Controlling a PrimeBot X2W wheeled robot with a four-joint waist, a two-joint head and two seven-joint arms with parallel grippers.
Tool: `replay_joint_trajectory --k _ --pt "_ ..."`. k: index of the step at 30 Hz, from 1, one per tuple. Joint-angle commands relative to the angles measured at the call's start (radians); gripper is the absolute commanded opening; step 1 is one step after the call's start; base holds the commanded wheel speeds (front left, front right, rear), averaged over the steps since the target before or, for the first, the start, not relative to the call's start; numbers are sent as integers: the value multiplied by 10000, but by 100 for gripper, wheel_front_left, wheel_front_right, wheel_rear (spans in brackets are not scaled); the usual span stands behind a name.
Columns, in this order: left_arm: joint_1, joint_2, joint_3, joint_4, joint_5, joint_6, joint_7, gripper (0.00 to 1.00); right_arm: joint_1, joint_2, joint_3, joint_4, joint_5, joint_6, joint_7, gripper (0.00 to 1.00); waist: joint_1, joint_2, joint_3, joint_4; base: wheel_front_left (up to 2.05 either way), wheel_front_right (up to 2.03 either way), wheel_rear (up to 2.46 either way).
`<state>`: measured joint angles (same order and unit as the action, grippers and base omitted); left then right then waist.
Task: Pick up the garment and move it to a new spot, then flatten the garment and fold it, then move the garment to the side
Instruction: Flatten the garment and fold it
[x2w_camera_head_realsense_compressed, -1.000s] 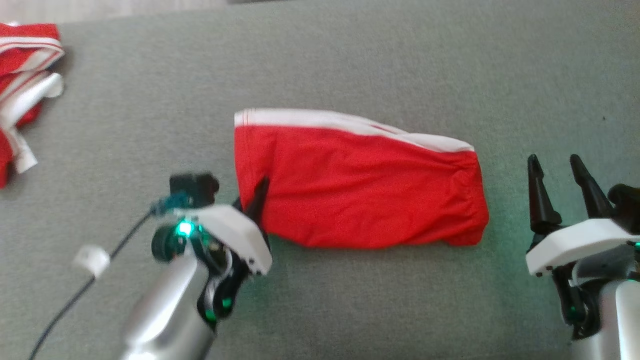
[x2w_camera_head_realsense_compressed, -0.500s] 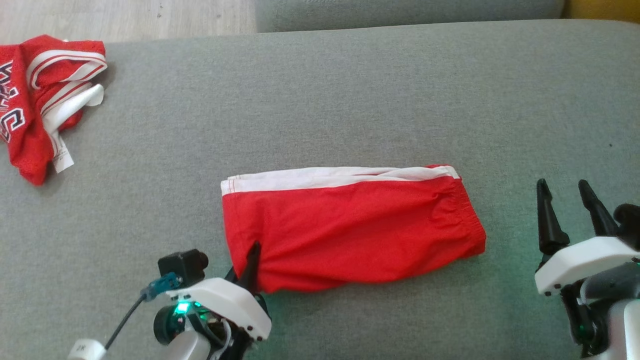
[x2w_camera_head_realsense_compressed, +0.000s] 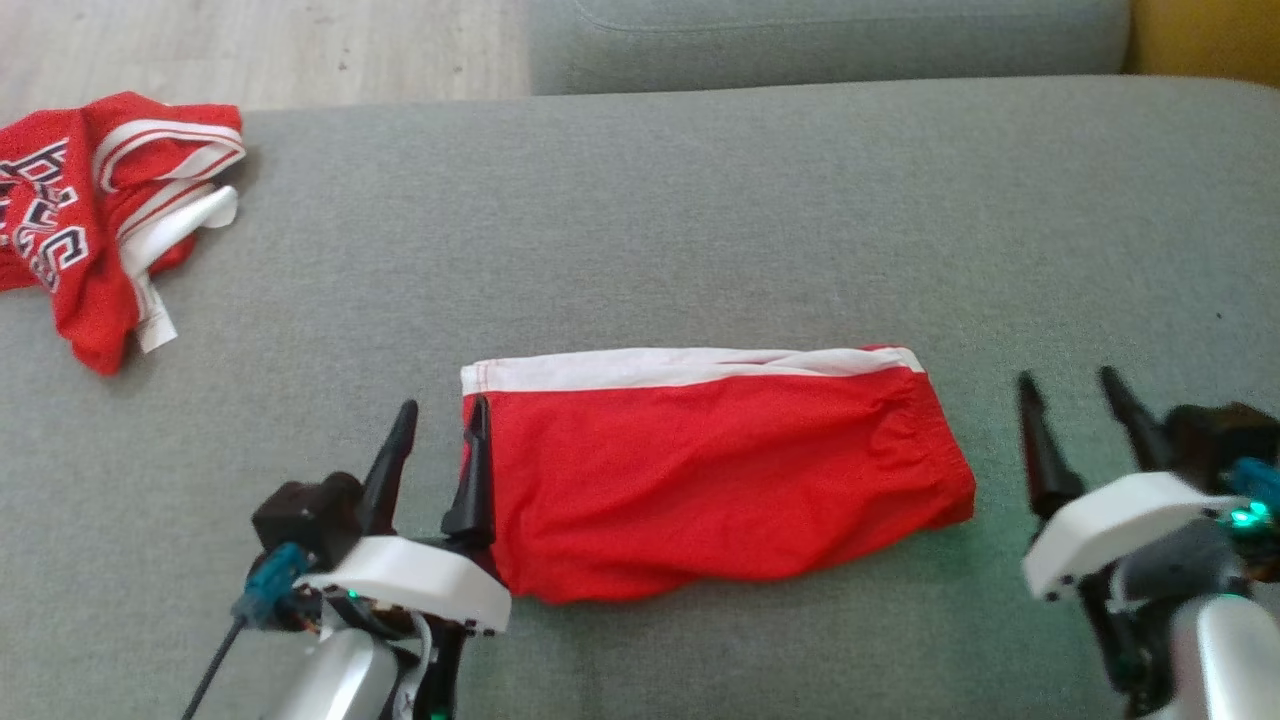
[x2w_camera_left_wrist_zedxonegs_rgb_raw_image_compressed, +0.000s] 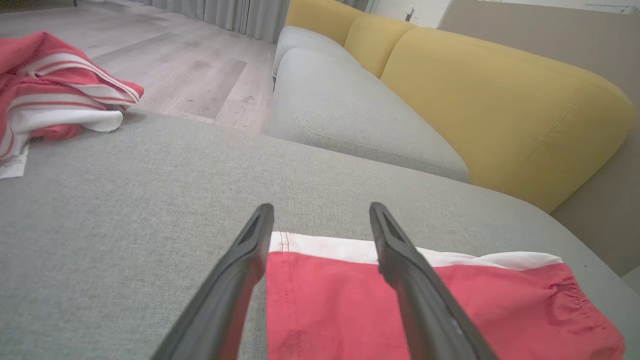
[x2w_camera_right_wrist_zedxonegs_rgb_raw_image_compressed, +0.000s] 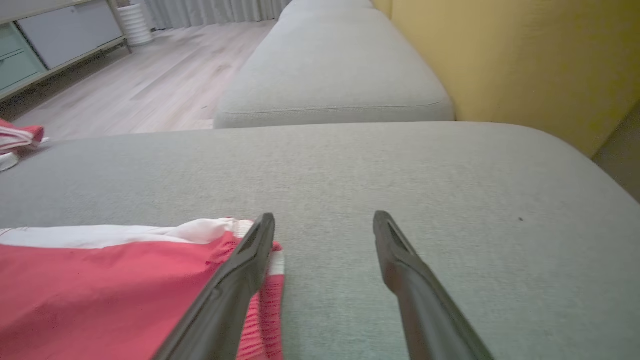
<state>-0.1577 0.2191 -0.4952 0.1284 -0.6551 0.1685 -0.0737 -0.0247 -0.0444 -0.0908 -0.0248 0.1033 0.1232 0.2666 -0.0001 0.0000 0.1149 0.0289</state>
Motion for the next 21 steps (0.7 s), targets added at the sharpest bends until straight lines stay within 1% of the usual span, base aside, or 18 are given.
replay_joint_trajectory --k 1,5,8,10,14,18,19,20,21 --pt "-247 269 437 -516 112 123 -132 100 -170 -58 497 -360 -78 75 134 100 1 0 -86 118 0 0 0" --pt "87 414 586 -981 153 402 -218 100 -272 -58 1130 -42 -145 75 657 100 1 0 -122 331 0 0 0" --pt "372 486 719 -1208 85 557 -272 100 -429 -58 1362 419 -337 75 1135 100 1 0 -104 519 0 0 0" --pt "534 527 771 -1310 57 625 -307 100 -546 -58 1353 791 -488 75 1445 100 1 0 -87 650 0 0 0" --pt "759 547 839 -1427 -1 726 -378 100 -825 -59 960 1684 -886 75 1809 100 1 0 -49 919 0 0 0" --pt "851 568 829 -1493 -2 756 -419 100 -1109 -59 882 2578 -612 75 2117 100 1 0 -52 1089 0 0 0" --pt "868 571 818 -1502 -2 757 -424 100 -1163 -115 939 2797 -579 75 2240 79 1 0 -62 1119 0 0 0" --pt "887 580 805 -1502 9 767 -423 100 -1215 -178 987 2976 -553 75 2331 55 1 0 -71 1137 0 0 0" --pt "900 588 792 -1503 22 777 -426 100 -1262 -199 1007 3151 -456 75 2423 44 1 0 -79 1147 0 0 0"
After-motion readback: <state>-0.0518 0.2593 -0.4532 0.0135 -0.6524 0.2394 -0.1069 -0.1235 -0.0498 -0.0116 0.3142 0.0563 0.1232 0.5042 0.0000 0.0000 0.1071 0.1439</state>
